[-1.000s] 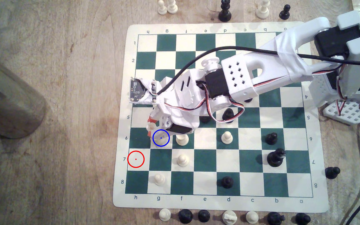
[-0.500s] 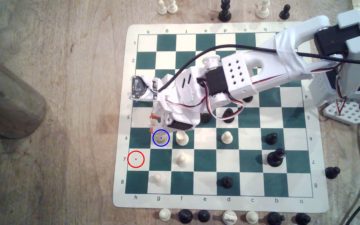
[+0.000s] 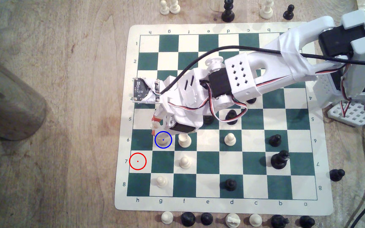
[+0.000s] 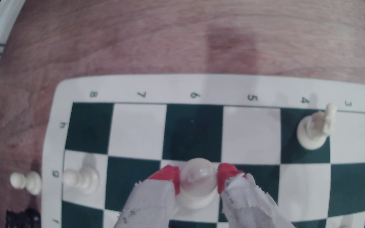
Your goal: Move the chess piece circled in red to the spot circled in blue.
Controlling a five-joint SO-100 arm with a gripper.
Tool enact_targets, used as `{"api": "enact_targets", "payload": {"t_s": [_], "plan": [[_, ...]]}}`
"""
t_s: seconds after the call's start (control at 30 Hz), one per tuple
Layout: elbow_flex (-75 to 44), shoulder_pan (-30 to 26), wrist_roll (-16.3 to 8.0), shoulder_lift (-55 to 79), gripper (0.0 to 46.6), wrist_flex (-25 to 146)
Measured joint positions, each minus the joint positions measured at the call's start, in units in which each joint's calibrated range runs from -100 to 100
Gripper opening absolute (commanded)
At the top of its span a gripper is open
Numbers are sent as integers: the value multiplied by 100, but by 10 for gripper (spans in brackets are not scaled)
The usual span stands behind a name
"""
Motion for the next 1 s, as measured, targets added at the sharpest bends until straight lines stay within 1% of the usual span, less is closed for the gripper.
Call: {"api": "enact_targets", "payload": {"t_s": [0.9,0.93,1.0], "plan": [[0,-52,5,101,3,-80],[0,-52,5,101,6,-80],[0,-52,5,101,31,-80]]}}
